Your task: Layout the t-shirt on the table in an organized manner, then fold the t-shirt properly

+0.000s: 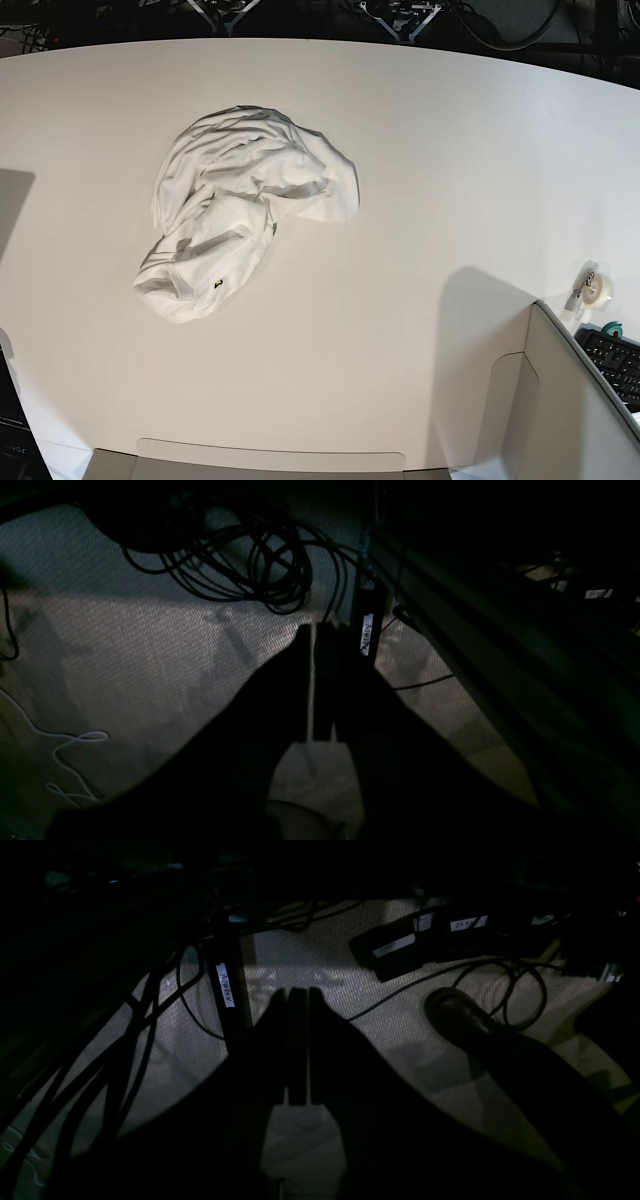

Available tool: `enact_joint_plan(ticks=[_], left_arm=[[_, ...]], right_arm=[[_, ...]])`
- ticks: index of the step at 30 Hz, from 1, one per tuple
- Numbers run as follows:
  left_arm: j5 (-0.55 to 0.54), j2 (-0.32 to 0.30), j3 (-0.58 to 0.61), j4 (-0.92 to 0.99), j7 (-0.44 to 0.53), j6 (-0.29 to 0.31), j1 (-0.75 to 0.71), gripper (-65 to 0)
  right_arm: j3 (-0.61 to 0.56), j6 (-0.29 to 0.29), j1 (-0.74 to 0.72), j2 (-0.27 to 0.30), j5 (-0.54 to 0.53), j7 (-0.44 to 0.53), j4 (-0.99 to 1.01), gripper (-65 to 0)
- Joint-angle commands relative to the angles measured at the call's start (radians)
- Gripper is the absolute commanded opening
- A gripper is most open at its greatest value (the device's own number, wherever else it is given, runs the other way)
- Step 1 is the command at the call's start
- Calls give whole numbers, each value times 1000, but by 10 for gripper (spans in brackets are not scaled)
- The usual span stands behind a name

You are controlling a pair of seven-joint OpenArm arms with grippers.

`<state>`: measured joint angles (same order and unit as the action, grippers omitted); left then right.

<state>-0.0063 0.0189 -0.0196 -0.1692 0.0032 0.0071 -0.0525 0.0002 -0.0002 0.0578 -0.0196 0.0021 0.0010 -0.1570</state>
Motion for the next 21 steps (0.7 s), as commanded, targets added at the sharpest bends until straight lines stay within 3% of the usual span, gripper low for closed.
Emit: enact_joint_plan(ticks=[1,21], left_arm=[[6,0,4,-5,10,1,0,-650],[10,0,4,-6,10,1,0,-650]], right_arm=[[1,2,4,0,2,7,-3,-645],[2,2,14,0,2,7,-16,-645]])
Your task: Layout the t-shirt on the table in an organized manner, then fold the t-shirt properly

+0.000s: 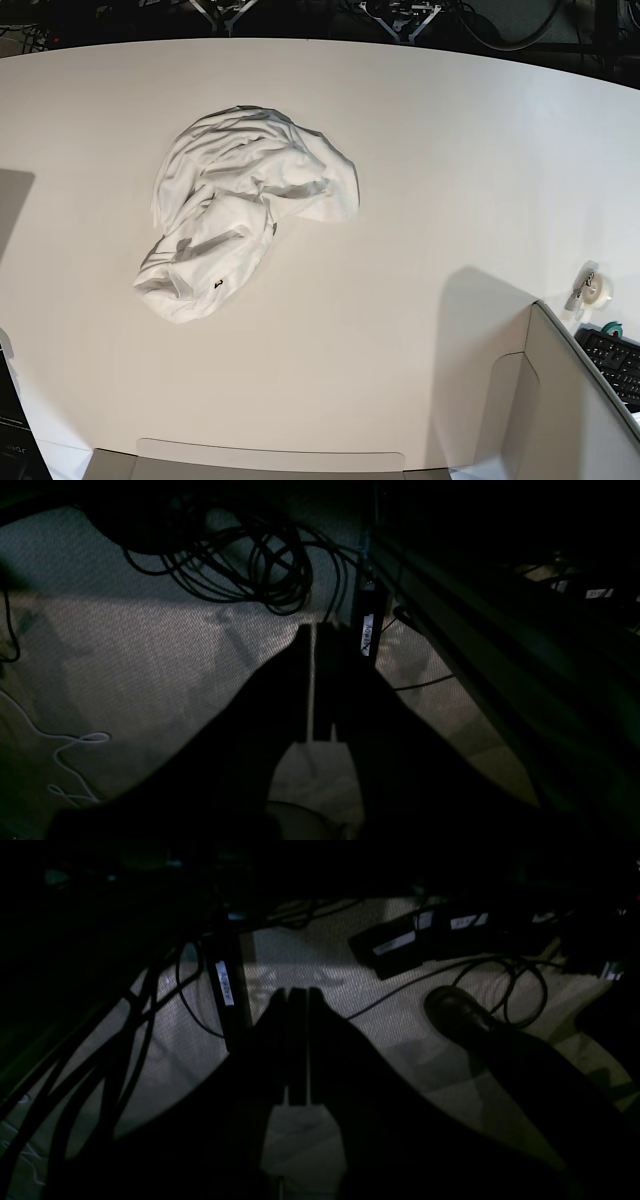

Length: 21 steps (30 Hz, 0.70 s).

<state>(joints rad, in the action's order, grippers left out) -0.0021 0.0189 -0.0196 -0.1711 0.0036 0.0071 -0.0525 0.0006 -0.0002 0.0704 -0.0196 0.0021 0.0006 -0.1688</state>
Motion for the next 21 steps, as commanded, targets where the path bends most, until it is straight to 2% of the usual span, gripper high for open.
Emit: enact_joint_plan(ticks=[1,16,21], left_arm=[[6,0,4,-5,9,1,0,-650],[1,-4,4,-14,17,1,-13,-650],[1,-6,5,-164,9,1,-100,-650]], right_arm=[[2,2,6,0,2,8,-4,-645],[-4,2,49,0,3,9,-48,-647],[-4,2,148,20,3,6,-186,-648]])
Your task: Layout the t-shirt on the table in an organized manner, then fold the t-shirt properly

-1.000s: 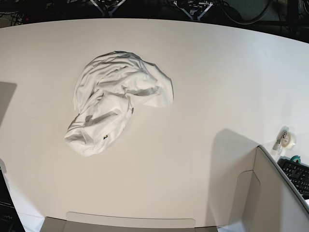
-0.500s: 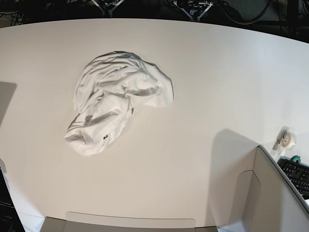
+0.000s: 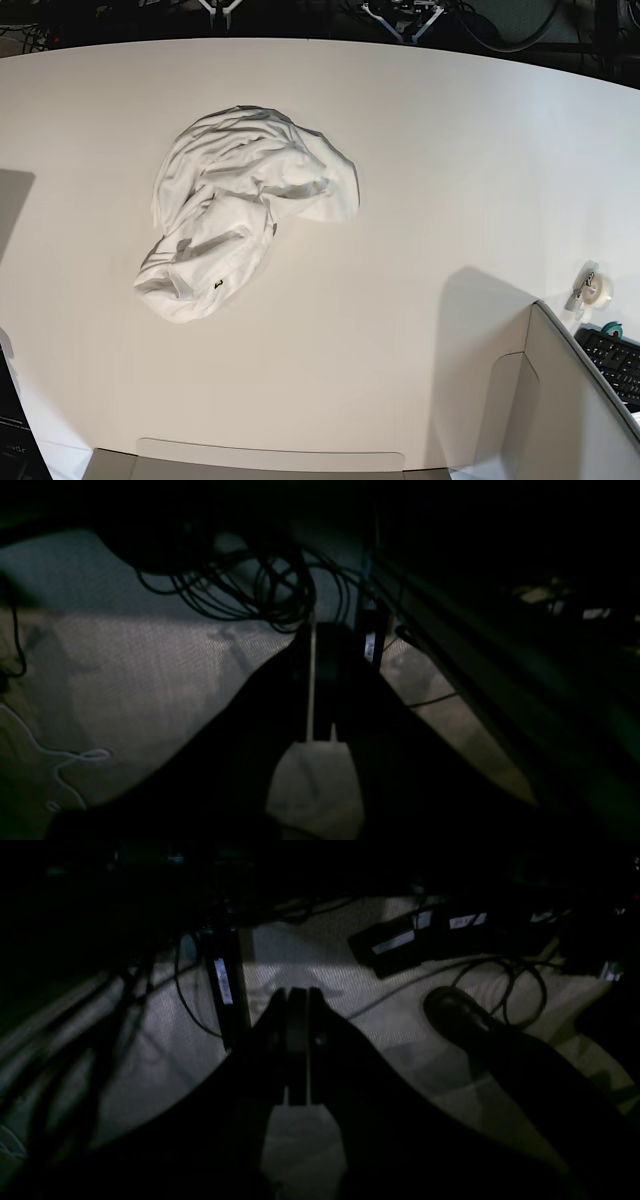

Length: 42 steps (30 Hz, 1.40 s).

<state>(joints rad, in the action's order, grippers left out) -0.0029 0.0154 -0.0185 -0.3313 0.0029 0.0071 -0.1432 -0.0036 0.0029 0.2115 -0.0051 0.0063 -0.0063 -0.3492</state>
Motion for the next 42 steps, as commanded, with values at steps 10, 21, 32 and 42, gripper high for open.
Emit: enact_joint_plan(ticks=[10,21,32,42], left_arm=[[2,-4,4,-269,9,1,-221,-650],[1,-2,4,-814,-160,1,-511,-650],[-1,-79,94,-1432,-281,3,-800,-650],[-1,-116,125,-1755,-412,4,-847,-650]], right_arm=[[-2,-2,217,37,-1,10,-242,-648],[-2,-7,487,76,1,9,-667,-648],[9,-8,791,116,154,7,-1218,-648],[92,-8,925,113,237,7,-1542,-648]])
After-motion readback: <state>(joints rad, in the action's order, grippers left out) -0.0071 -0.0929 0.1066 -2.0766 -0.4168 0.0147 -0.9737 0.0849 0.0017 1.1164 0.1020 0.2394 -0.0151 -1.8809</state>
